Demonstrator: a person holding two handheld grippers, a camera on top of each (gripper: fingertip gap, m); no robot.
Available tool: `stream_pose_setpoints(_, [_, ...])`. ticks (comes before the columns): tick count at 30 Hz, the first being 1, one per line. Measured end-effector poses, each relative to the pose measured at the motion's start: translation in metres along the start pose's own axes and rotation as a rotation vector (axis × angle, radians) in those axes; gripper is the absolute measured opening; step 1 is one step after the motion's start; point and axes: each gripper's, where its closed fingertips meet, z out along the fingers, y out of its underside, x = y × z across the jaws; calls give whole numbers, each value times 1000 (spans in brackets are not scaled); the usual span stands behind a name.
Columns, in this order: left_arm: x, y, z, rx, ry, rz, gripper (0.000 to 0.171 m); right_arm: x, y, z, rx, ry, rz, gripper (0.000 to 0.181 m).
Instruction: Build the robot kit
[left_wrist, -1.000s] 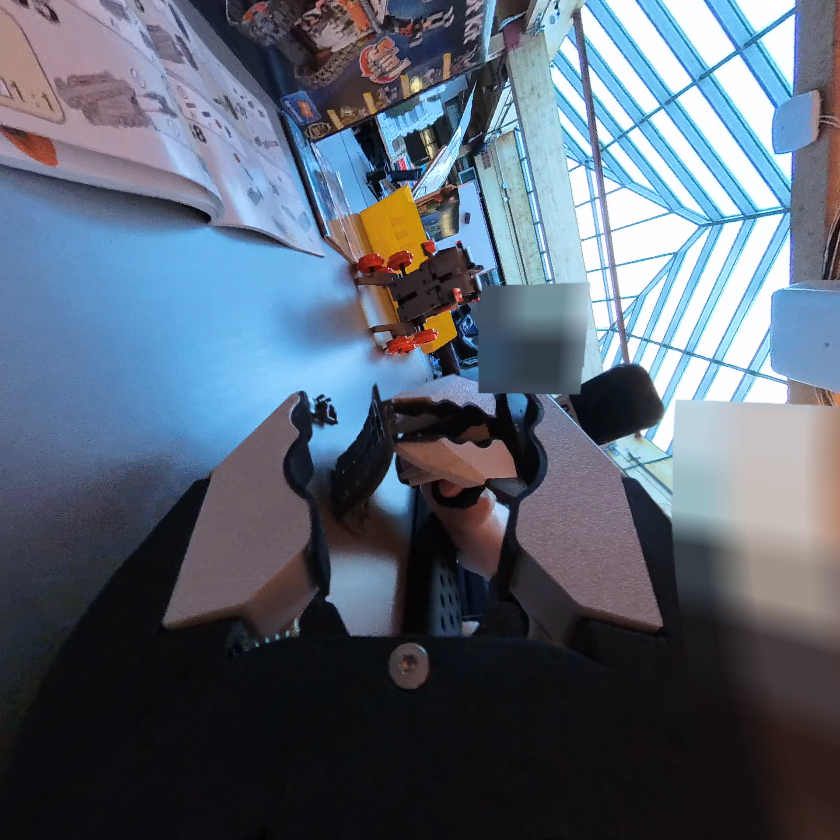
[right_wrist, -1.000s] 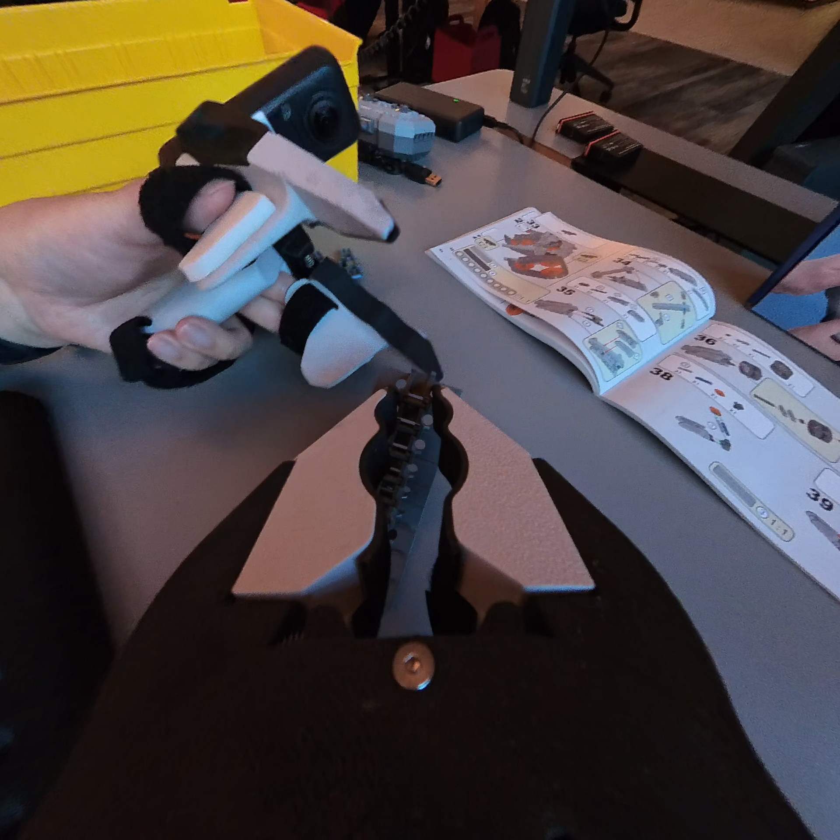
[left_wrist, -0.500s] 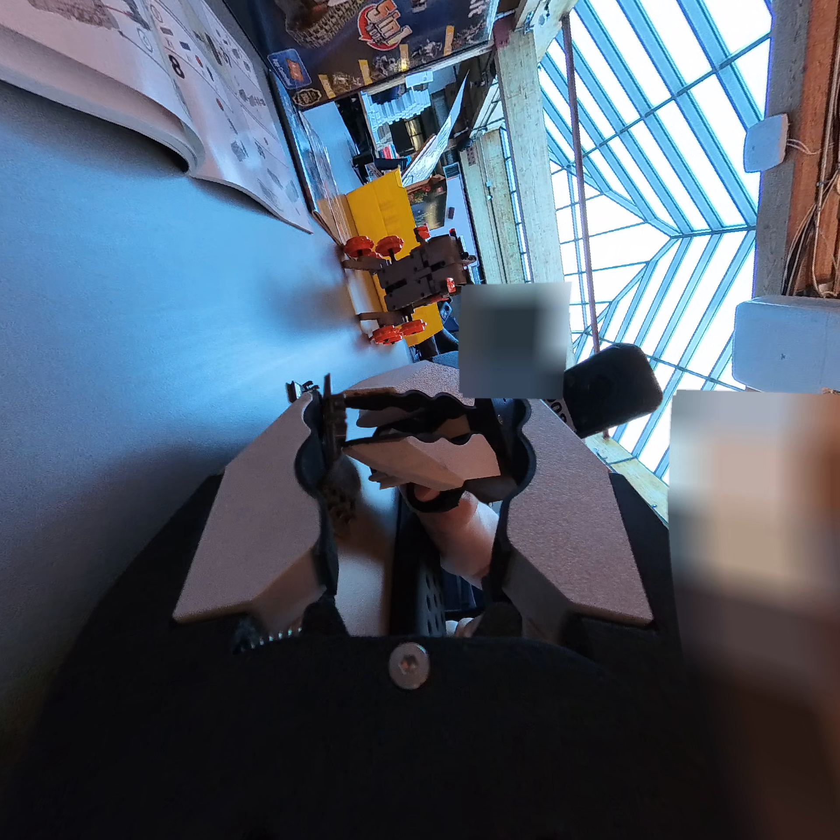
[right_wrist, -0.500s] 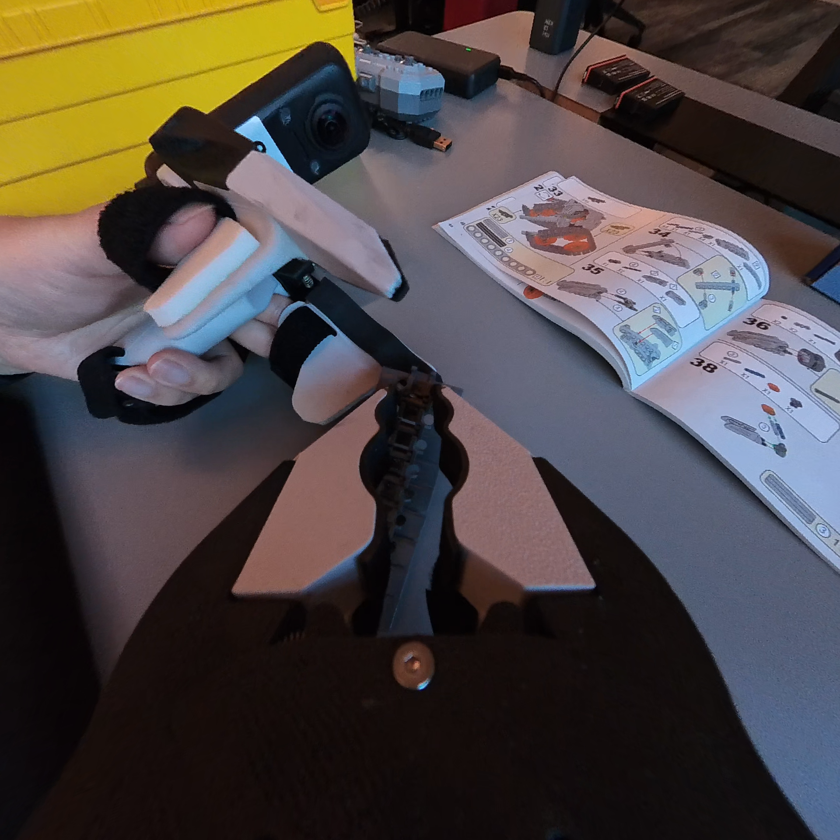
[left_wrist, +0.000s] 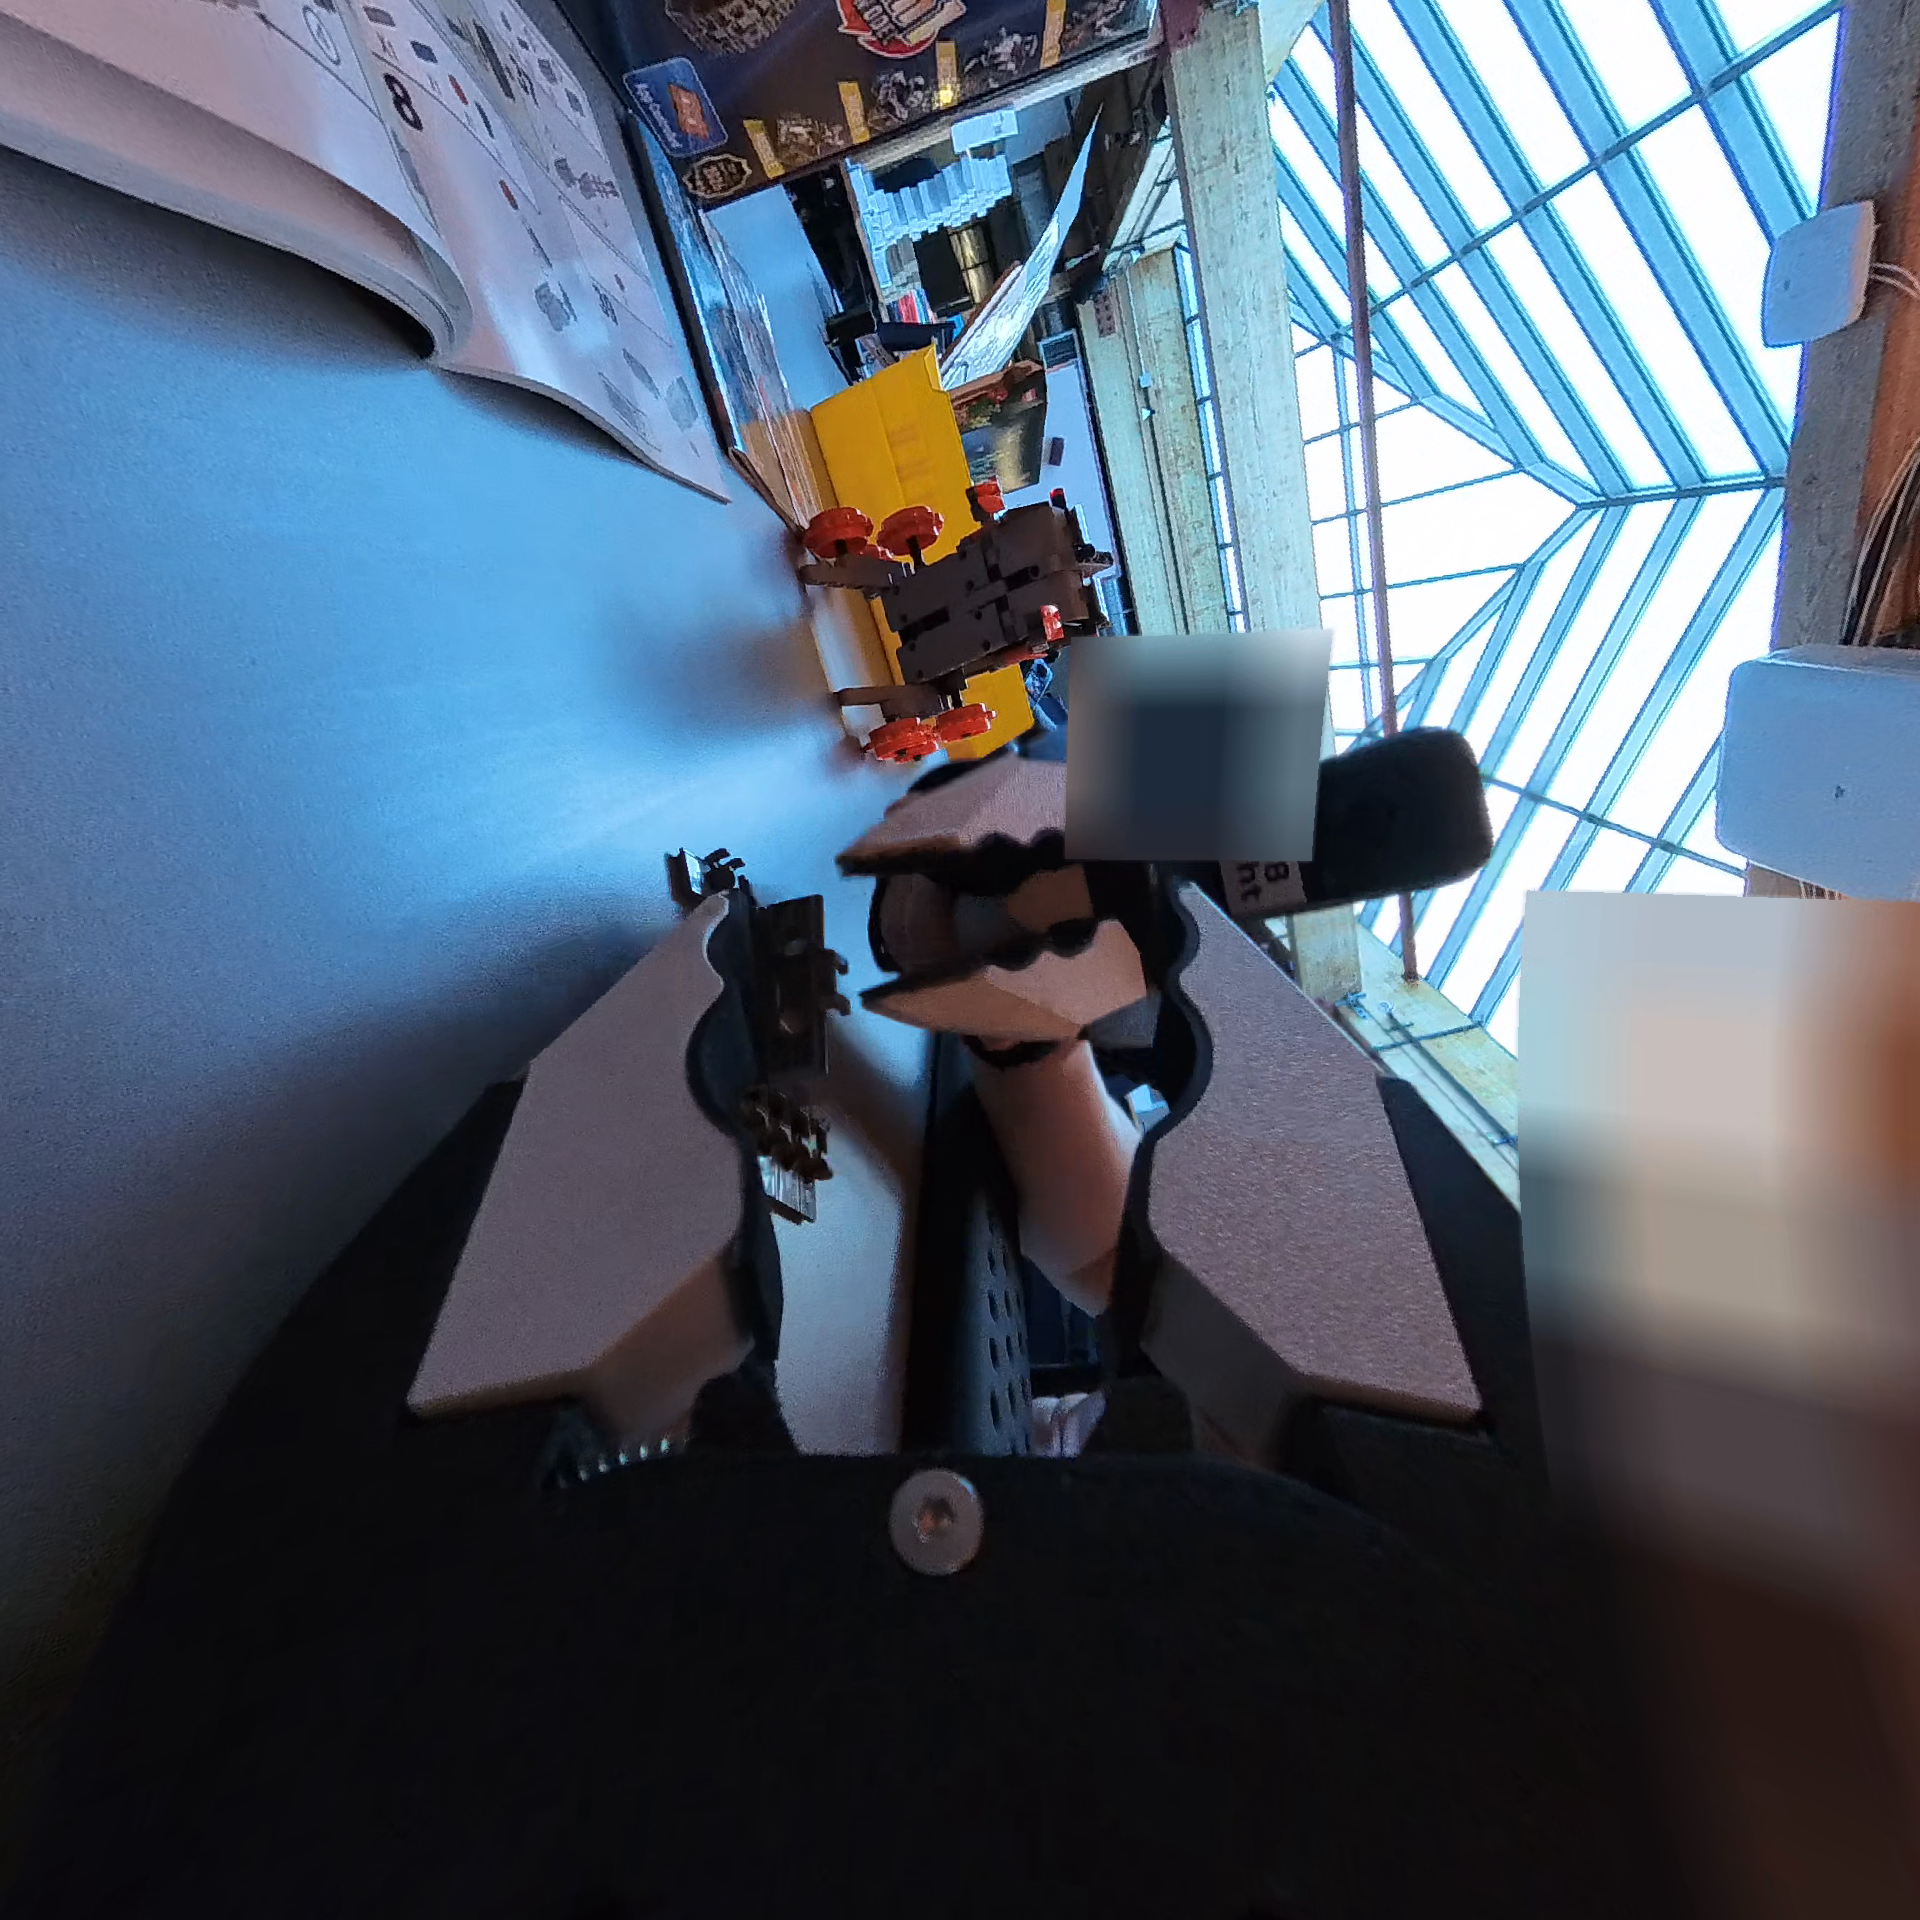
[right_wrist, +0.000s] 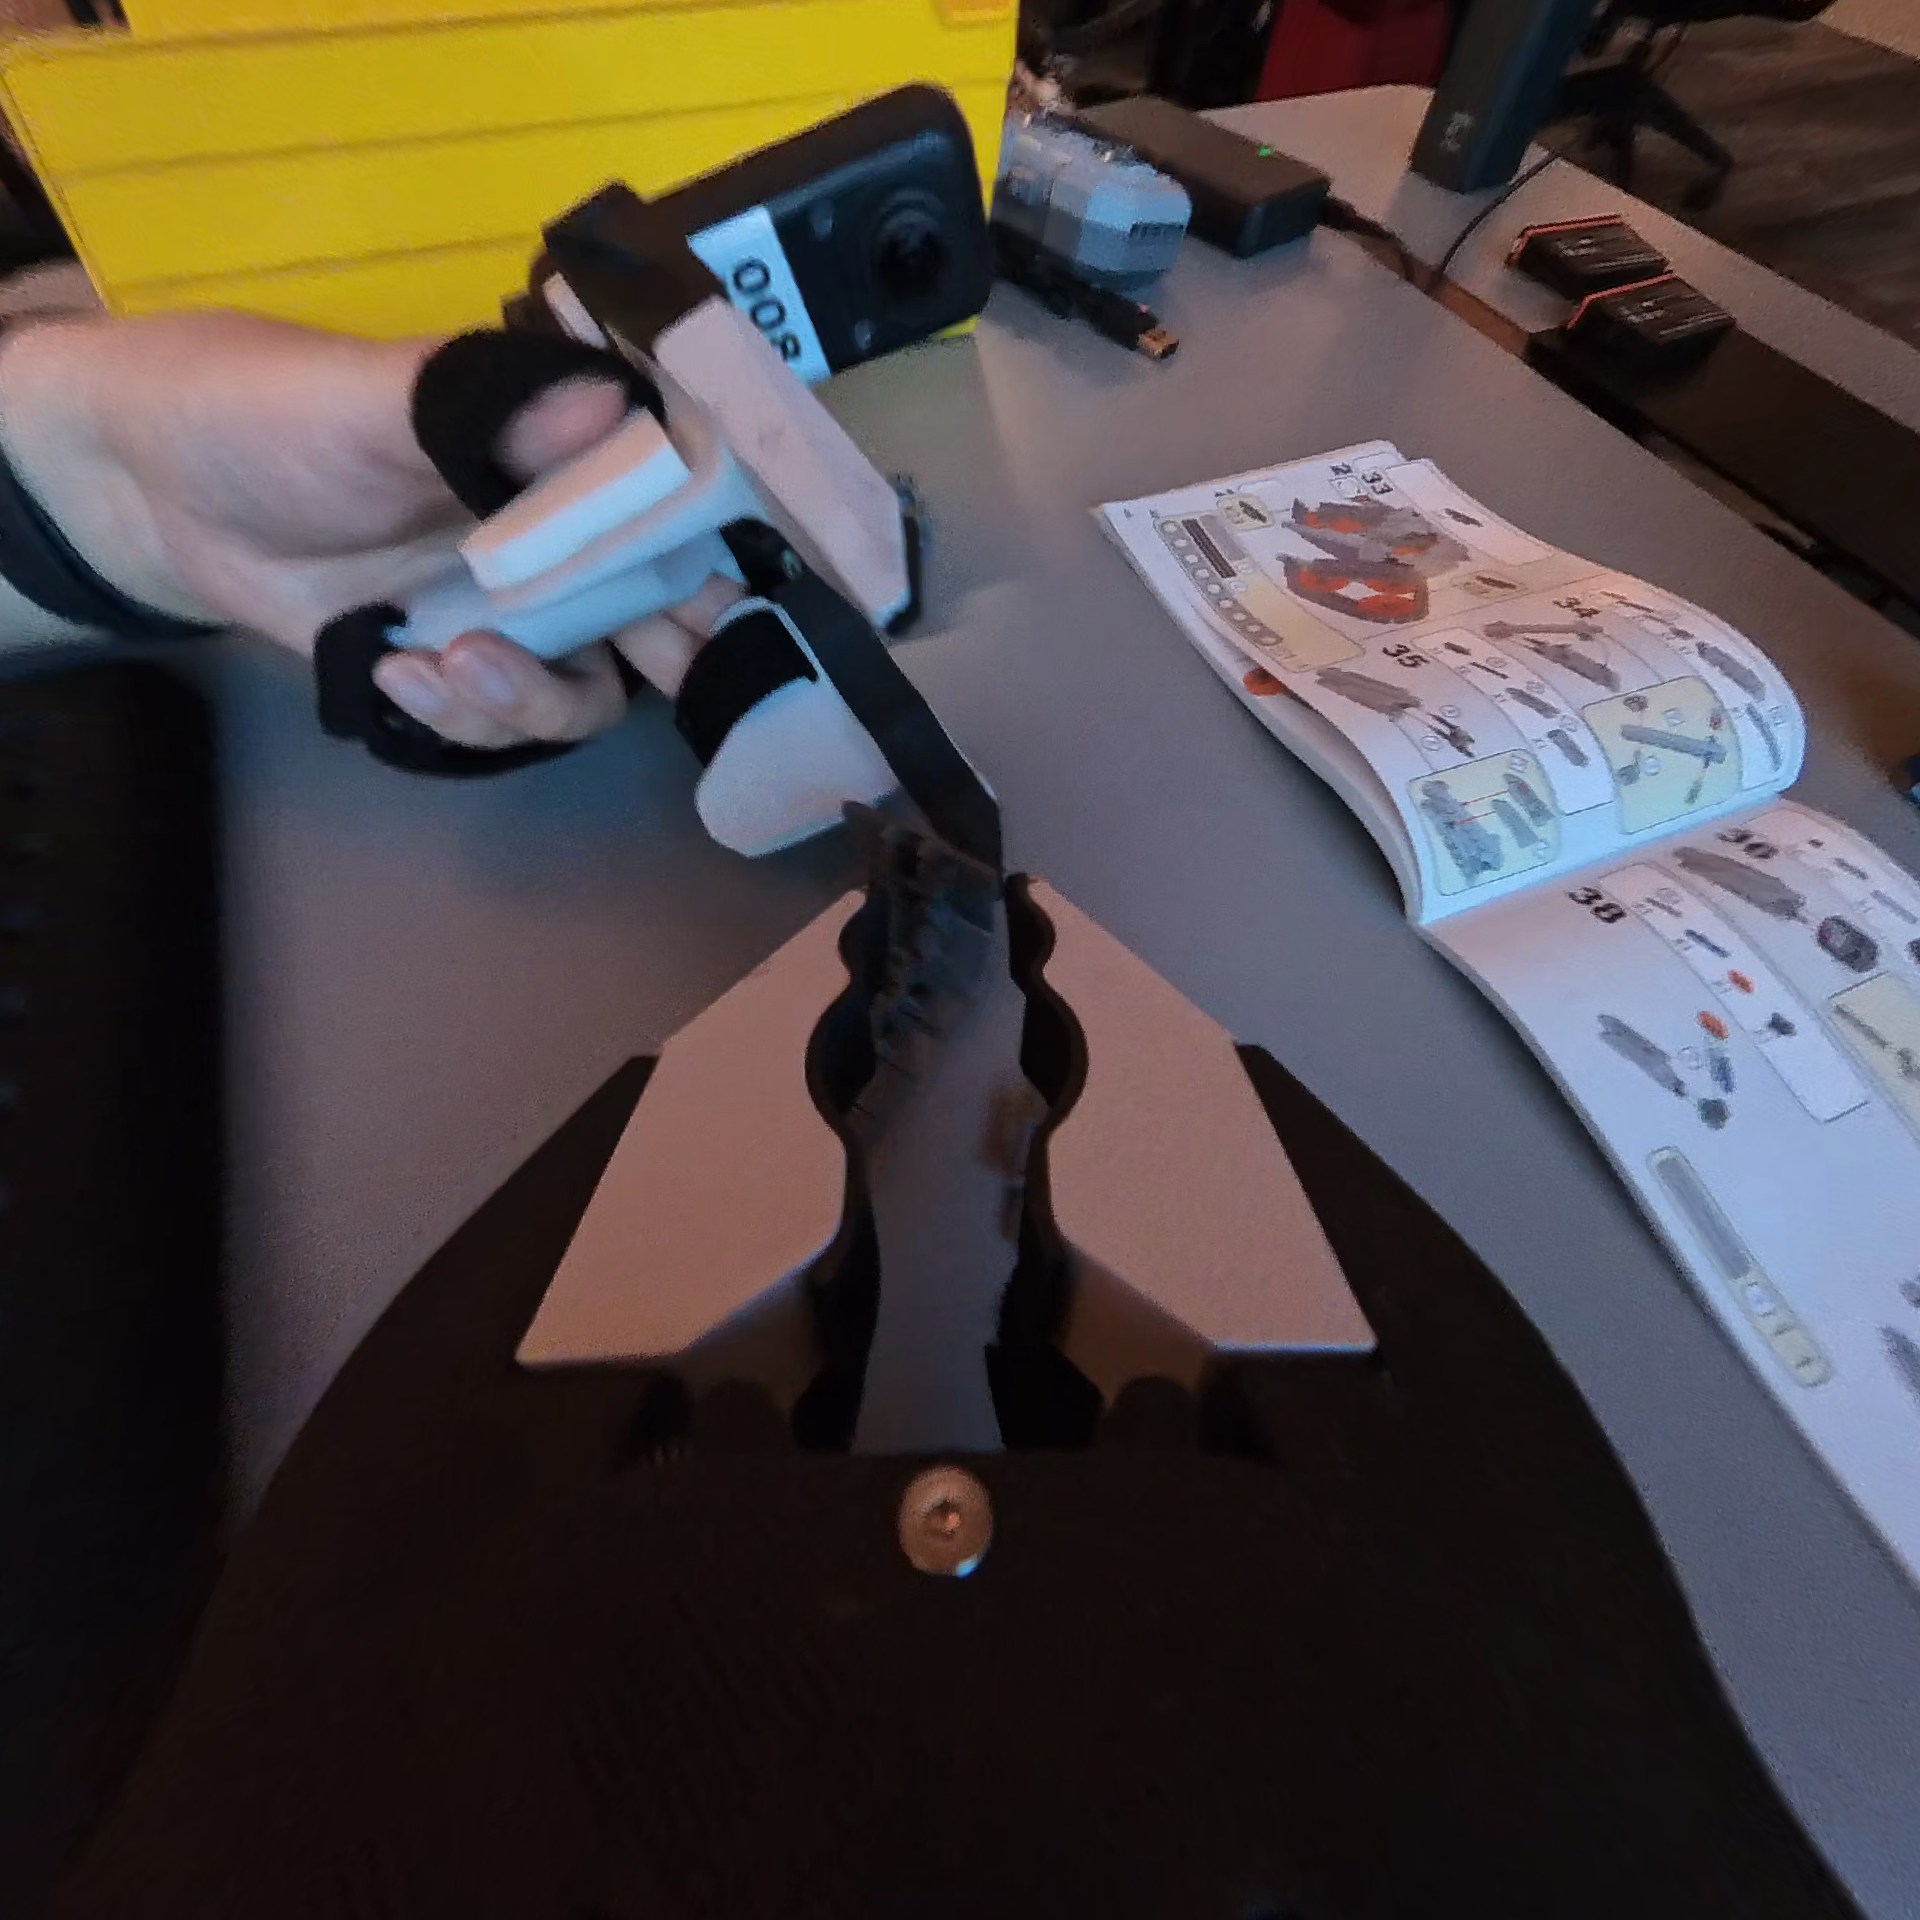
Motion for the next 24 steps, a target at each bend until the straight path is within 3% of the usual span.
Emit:
stream_pose_setpoints(6, [-1,2,1,-13,-13,17,75,-3,-8,-8,59,-207,-365,31])
stream_pose_setpoints(11, [-2,2,1,-14,-13,15,73,-6,11,0,-16,-346,-471,23])
stream_pose_setpoints(19, [-4,-6,-8,-24,-97,141,73,-2,24,10,-44,-220,-887,23])
stream_pose_setpoints(24, [-5,-5,-9,-47,-78,117,72,-4,25,16,-15,-114,-1145,22])
